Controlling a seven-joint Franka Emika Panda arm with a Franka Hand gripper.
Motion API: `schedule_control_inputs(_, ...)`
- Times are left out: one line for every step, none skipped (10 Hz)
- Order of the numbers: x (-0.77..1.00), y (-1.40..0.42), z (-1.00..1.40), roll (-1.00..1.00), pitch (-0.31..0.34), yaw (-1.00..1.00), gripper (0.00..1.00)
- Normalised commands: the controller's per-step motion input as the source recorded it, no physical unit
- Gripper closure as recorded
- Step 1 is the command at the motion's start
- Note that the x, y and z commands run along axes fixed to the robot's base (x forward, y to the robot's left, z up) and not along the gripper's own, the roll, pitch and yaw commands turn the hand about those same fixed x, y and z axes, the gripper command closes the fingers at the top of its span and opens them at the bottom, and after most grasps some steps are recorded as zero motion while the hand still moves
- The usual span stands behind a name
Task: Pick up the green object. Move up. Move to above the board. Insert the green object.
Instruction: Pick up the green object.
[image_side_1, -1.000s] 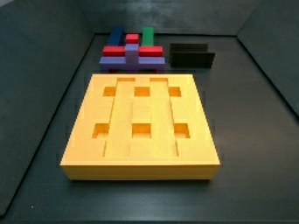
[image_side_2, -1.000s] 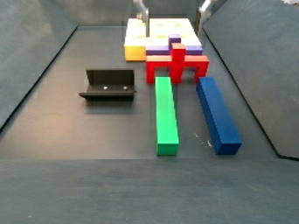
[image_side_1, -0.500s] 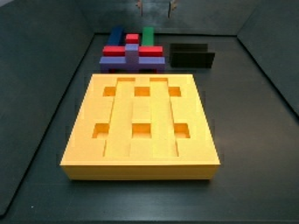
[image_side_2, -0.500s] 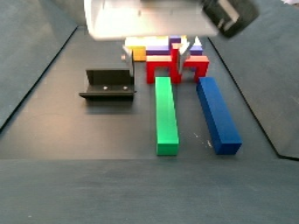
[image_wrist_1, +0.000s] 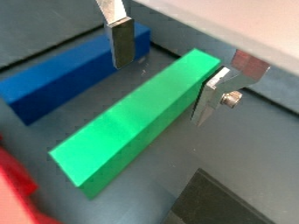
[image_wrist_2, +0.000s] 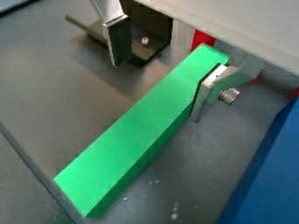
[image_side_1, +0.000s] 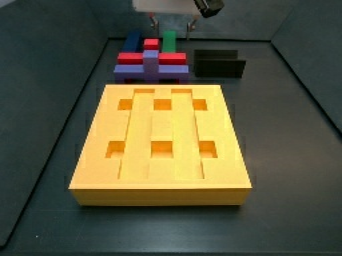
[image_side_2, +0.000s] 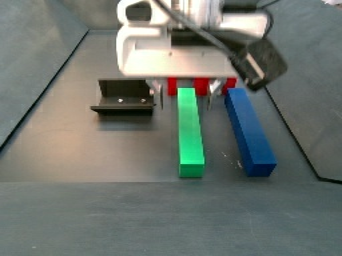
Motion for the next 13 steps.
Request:
schedule_control_inputs(0.07,0.19,-0.42,-0.07,0.0,-0.13,0.0)
schedule_control_inputs(0.16,0.07,-0.35,-0.05,0.0,-0.1,0.0)
schedule_control_inputs(0.0,0.0,-0.28,-0.06,-0.01,-0.09,0.0)
schedule_control_inputs(-0.01,0.0,-0.14,-0.04,-0.051,-0.04,0.0)
schedule_control_inputs(-0.02,0.0,-0.18,-0.01,-0.053,-0.04,0.0)
schedule_control_inputs(0.0,0.0,-0.16,-0.02,-0.036,-0.04,0.0)
schedule_control_inputs(0.0,0.0,0.0,0.0,0.0,0.0,0.0)
schedule_control_inputs(0.0,0.0,0.0,0.0,0.0,0.0,1.0)
schedule_control_inputs(0.0,0.0,0.0,0.0,0.0,0.0,1.0)
schedule_control_inputs(0.0,0.0,0.0,0.0,0.0,0.0,1.0)
schedule_control_inputs(0.0,0.0,0.0,0.0,0.0,0.0,1.0)
schedule_control_inputs(0.0,0.0,0.0,0.0,0.0,0.0,1.0)
schedule_control_inputs(0.0,0.0,0.0,0.0,0.0,0.0,1.0)
